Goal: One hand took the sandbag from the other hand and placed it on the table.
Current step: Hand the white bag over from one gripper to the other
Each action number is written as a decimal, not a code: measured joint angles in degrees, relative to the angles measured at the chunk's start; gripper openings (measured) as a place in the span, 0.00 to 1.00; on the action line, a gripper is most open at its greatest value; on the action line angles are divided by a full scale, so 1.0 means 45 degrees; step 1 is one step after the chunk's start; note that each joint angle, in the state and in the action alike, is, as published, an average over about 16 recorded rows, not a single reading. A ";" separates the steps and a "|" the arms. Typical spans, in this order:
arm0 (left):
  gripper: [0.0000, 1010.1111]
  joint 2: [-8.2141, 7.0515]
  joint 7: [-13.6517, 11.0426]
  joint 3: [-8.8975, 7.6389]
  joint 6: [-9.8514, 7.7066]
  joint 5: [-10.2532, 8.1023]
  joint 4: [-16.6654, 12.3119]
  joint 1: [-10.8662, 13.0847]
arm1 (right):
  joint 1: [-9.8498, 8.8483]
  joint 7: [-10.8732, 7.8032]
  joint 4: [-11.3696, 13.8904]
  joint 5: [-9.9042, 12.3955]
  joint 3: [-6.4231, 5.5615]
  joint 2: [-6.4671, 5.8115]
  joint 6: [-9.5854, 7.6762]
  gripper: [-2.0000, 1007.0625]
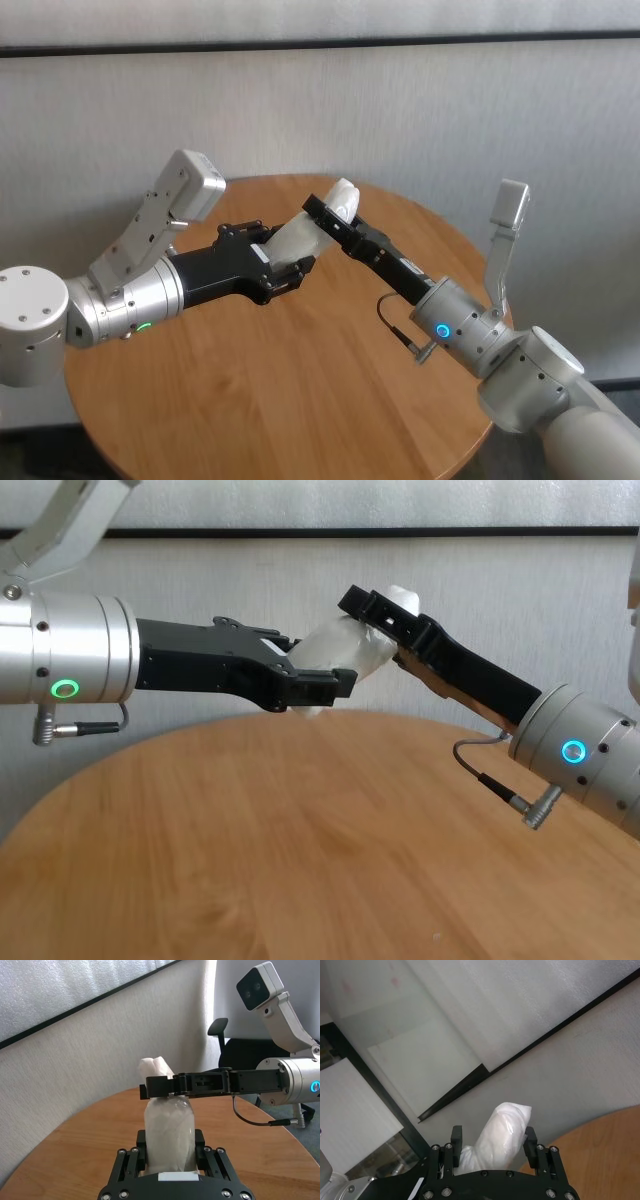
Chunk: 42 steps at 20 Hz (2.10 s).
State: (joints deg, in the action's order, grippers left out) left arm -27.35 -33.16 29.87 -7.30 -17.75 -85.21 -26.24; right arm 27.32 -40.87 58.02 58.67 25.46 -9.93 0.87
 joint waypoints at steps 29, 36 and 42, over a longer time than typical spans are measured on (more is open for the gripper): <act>0.57 -0.0070 -0.0045 0.0047 0.0031 -0.0045 -0.0044 0.0004 | -0.0105 0.0015 0.0094 0.0003 -0.0080 -0.0019 0.0191 0.34; 0.57 -0.0144 -0.0033 0.0135 0.0045 -0.0044 -0.0095 -0.0001 | -0.0168 0.0014 0.0144 0.0022 -0.0111 -0.0026 0.0324 0.34; 0.57 -0.0171 -0.0004 0.0190 0.0038 -0.0015 -0.0115 -0.0010 | -0.0187 -0.0005 0.0157 0.0043 -0.0119 -0.0033 0.0372 0.34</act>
State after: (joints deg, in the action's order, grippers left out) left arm -28.12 -33.18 30.72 -7.13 -17.82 -85.73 -26.28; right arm 26.48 -40.90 58.73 58.86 24.92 -10.08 2.55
